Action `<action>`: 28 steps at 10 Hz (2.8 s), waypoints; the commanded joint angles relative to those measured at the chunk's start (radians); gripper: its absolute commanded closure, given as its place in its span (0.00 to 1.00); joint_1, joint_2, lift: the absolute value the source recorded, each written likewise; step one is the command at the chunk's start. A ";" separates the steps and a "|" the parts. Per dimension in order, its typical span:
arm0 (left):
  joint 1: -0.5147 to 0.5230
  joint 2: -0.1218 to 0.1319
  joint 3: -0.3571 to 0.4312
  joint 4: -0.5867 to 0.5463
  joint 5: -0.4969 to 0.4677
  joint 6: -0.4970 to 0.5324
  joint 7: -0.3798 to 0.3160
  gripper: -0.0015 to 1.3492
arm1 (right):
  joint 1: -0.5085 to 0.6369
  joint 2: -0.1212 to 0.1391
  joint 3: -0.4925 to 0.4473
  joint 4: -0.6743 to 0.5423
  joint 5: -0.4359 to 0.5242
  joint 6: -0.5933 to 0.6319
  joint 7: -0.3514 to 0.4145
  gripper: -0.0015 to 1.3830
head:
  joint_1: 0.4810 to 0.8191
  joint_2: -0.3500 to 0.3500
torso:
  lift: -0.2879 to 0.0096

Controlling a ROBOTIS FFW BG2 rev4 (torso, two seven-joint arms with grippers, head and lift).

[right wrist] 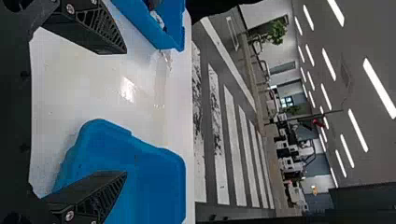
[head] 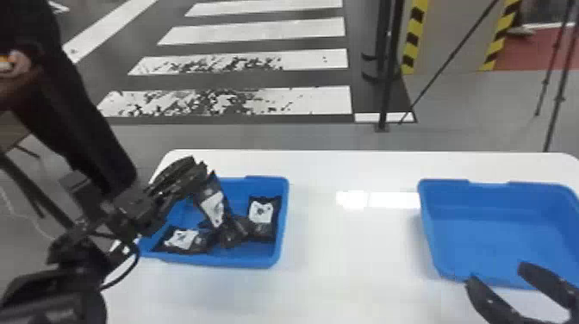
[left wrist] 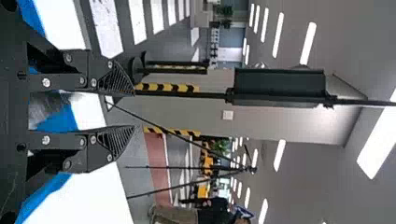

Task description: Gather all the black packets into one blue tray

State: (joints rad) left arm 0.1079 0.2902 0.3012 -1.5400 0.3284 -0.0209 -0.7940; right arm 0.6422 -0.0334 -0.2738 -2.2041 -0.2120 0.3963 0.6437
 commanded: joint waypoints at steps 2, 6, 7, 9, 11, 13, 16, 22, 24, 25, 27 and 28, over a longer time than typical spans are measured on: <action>0.093 -0.025 0.062 -0.003 0.007 -0.058 0.006 0.13 | 0.094 0.034 -0.091 -0.038 -0.011 -0.092 -0.035 0.08 | 0.63 0.68 | 0.60; 0.508 -0.128 0.153 -0.356 0.120 -0.163 0.078 0.20 | 0.180 0.034 -0.139 0.092 -0.089 -0.428 -0.064 0.08 | 0.63 0.64 | 0.60; 0.604 -0.154 0.155 -0.444 0.124 -0.178 0.113 0.20 | 0.192 0.034 -0.145 0.124 -0.107 -0.492 -0.072 0.08 | 0.63 0.62 | 0.60; 0.724 -0.189 0.129 -0.503 0.166 -0.227 0.148 0.22 | 0.212 0.034 -0.167 0.195 -0.141 -0.634 -0.090 0.08 | 0.63 0.56 | 0.60; 0.812 -0.212 0.104 -0.513 0.178 -0.244 0.153 0.23 | 0.246 0.034 -0.183 0.193 -0.143 -0.676 -0.091 0.08 | 0.63 0.45 | 0.60; 0.874 -0.227 0.092 -0.525 0.182 -0.283 0.154 0.23 | 0.278 0.034 -0.183 0.183 -0.151 -0.701 -0.093 0.08 | 0.63 0.39 | 0.60; 0.891 -0.243 0.104 -0.533 0.156 -0.315 0.164 0.23 | 0.310 0.034 -0.183 0.154 -0.151 -0.723 -0.099 0.08 | 0.63 0.38 | 0.60; 0.886 -0.244 0.102 -0.533 0.150 -0.296 0.170 0.23 | 0.308 0.034 -0.183 0.163 -0.151 -0.730 -0.099 0.08 | 0.63 0.39 | 0.60; 0.884 -0.241 0.096 -0.533 0.150 -0.286 0.170 0.24 | 0.305 0.034 -0.183 0.171 -0.155 -0.730 -0.099 0.08 | 0.63 0.38 | 0.60; 0.881 -0.241 0.094 -0.533 0.152 -0.283 0.170 0.23 | 0.303 0.034 -0.183 0.176 -0.157 -0.730 -0.099 0.08 | 0.63 0.38 | 0.60; 0.881 -0.240 0.092 -0.533 0.154 -0.281 0.170 0.23 | 0.300 0.034 -0.183 0.181 -0.159 -0.730 -0.099 0.08 | 0.63 0.36 | 0.60; 0.881 -0.240 0.092 -0.533 0.154 -0.281 0.170 0.23 | 0.300 0.034 -0.183 0.181 -0.161 -0.730 -0.099 0.08 | 0.63 0.36 | 0.60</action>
State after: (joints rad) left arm 0.9890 0.0506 0.3932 -2.0727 0.4826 -0.3021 -0.6243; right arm 0.9424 0.0000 -0.4566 -2.0244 -0.3712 -0.3339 0.5446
